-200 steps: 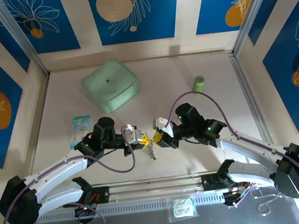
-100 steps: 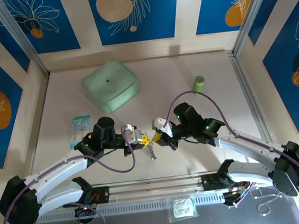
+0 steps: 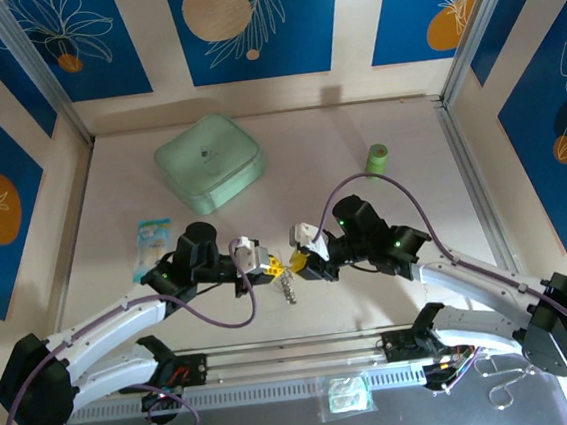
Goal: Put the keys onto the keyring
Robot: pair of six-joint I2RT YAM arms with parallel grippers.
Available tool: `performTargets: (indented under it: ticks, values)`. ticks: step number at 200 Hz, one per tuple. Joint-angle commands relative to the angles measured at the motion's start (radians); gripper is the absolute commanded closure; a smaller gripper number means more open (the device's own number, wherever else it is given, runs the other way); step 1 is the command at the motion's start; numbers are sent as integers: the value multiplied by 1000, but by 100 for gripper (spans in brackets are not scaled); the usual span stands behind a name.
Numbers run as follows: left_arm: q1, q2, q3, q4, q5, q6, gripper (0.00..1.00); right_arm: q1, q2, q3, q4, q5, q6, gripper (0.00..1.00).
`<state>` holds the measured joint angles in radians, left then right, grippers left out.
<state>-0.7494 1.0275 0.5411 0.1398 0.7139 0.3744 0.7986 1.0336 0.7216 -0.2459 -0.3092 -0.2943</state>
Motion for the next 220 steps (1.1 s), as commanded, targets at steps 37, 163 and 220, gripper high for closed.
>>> performTargets:
  ticks: [37,163,220]
  values:
    - [-8,-15,-2,46,45,1,100,-1,11,-19,83,-66,27,79]
    - [-8,-12,-9,52,45,3,100,-28,-44,-99,163,-96,63,72]
    - [-8,-10,-12,61,51,-4,100,-24,-15,-119,224,-101,96,74]
